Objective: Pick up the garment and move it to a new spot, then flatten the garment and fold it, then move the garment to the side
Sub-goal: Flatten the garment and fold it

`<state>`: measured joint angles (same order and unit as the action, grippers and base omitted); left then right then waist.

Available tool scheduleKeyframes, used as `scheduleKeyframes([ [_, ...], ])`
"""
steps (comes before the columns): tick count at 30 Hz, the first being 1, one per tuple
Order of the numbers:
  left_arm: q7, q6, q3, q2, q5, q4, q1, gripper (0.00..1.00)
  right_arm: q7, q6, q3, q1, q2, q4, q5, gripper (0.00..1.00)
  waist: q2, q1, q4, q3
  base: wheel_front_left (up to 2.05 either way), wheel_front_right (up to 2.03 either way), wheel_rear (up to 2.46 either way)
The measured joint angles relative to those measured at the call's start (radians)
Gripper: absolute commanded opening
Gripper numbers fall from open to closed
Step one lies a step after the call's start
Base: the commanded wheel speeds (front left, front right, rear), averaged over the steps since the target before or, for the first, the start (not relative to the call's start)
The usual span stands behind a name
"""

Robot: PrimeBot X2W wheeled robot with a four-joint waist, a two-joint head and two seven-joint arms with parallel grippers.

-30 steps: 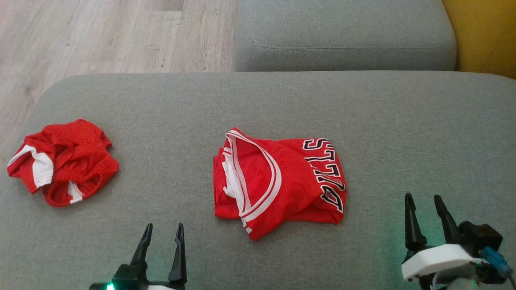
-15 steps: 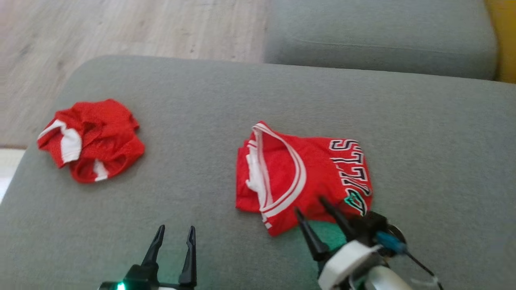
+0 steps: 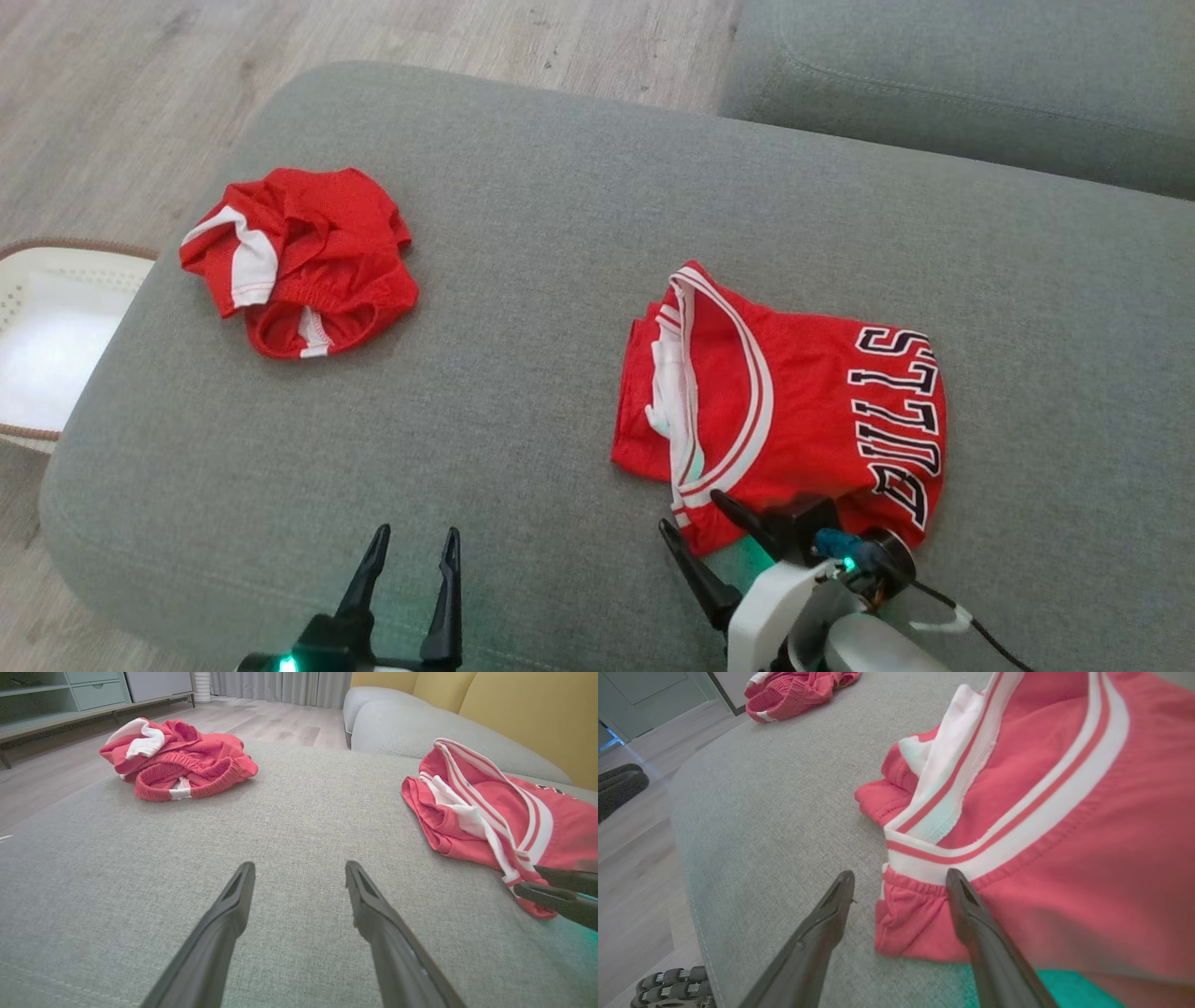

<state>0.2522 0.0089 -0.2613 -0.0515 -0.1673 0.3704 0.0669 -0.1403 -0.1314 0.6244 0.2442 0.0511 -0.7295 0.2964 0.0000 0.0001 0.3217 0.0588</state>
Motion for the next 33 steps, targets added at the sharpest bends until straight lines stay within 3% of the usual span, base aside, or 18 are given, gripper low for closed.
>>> scheduleKeyframes([
  [2,0.000,0.000,-0.002,0.000,0.000,-0.001,-0.001,1.00,0.000,0.000,0.002,0.011,0.000,-0.019,-0.005,1.00,0.0000,0.0000,0.006,0.006,0.00,0.00,0.00],
  [5,0.000,0.001,-0.003,0.000,-0.009,-0.002,-0.001,1.00,0.002,0.000,0.005,0.030,0.000,-0.043,-0.007,0.13,0.0000,0.0000,0.006,0.009,0.00,0.00,0.00],
  [6,0.000,0.001,-0.003,0.000,-0.009,-0.002,-0.001,1.00,0.004,0.000,0.005,0.038,0.000,-0.053,-0.006,0.00,0.0000,0.0000,0.003,0.009,0.00,0.00,0.00],
  [11,0.000,0.001,-0.003,0.000,-0.009,-0.004,-0.007,1.00,-0.029,0.000,0.028,0.039,0.002,-0.038,0.043,0.00,0.0000,0.0000,-0.003,0.017,0.00,0.00,0.00],
  [18,0.000,0.001,-0.018,0.000,-0.009,-0.013,-0.029,1.00,-0.068,0.000,0.120,0.124,0.010,0.076,0.164,0.00,0.0000,0.0000,0.009,0.018,0.00,0.00,0.00],
  [23,0.000,-0.002,-0.031,0.000,-0.008,-0.010,-0.032,1.00,-0.051,0.000,0.152,0.207,0.010,0.045,0.202,0.00,0.0000,0.0000,0.039,0.016,0.00,0.00,0.00],
  [24,0.000,-0.002,-0.031,0.000,-0.008,-0.008,-0.033,1.00,-0.039,0.000,0.156,0.208,0.010,0.027,0.216,0.39,0.0000,0.0000,0.045,0.015,0.00,0.00,0.00],
  [25,0.000,-0.002,-0.031,0.000,-0.008,-0.004,-0.033,1.00,-0.031,0.000,0.162,0.207,0.011,0.010,0.231,1.00,0.0000,0.0000,0.050,0.015,0.00,0.00,0.00],
  [33,0.000,-0.001,-0.007,0.000,-0.007,0.005,-0.040,1.00,-0.077,0.000,0.129,0.206,0.010,-0.058,0.231,1.00,0.0000,0.0000,0.021,0.006,0.00,0.00,0.00],
])
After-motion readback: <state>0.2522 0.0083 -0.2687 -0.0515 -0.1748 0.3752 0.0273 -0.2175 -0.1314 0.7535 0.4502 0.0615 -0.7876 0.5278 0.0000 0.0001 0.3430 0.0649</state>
